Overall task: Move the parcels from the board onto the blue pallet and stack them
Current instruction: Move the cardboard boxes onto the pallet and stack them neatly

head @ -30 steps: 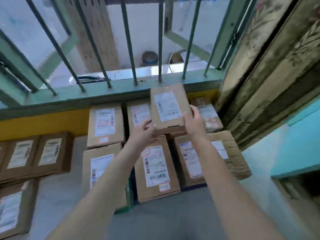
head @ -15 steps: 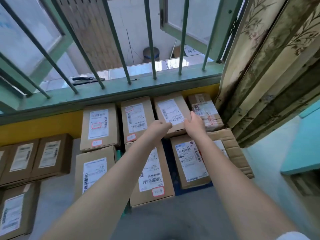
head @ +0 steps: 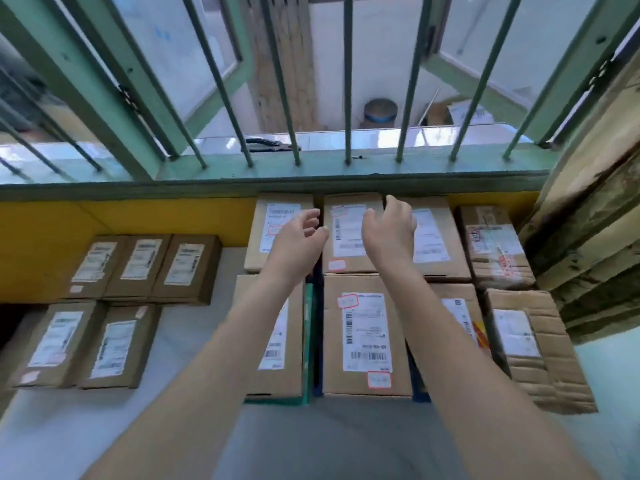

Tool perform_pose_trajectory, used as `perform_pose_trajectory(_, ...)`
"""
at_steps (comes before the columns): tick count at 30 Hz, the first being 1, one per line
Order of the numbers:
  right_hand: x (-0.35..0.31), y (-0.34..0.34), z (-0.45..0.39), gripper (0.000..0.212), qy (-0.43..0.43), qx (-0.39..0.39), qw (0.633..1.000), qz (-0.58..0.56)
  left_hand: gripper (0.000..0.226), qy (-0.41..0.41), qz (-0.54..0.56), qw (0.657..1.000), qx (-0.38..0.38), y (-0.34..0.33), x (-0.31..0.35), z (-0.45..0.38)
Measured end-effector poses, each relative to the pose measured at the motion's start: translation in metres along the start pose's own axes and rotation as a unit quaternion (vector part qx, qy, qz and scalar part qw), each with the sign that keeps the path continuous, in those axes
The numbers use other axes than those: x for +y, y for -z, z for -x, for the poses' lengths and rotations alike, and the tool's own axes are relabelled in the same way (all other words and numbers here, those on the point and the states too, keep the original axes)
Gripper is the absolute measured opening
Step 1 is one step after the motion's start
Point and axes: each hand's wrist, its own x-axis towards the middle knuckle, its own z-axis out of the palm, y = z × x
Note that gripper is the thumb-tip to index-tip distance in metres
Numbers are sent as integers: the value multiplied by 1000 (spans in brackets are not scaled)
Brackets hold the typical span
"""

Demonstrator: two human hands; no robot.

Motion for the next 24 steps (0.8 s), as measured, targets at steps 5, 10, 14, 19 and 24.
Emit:
perform_pose_trajectory(5,-121,-92,58,56,67,-160,981,-84,35,77,-6,982,175,132,-85,29)
perform_pose_trajectory(10,-186,-213,130,55,78,-299,949,-67,34,245,24,940,236,238,-215,67)
perform_pose_trajectory(14,-203,-319,170,52,16,-394,919,-1,36,353,73,902,240,287,-317,86)
perform_pose_trajectory(19,-192,-427,207,41,116,-413,887,169,21,452,131,862,191,310,-409,100)
perform_pose_trajectory(24,-181,-492,217,51,179,-439,836,274,19,517,240,804,167,316,-458,105)
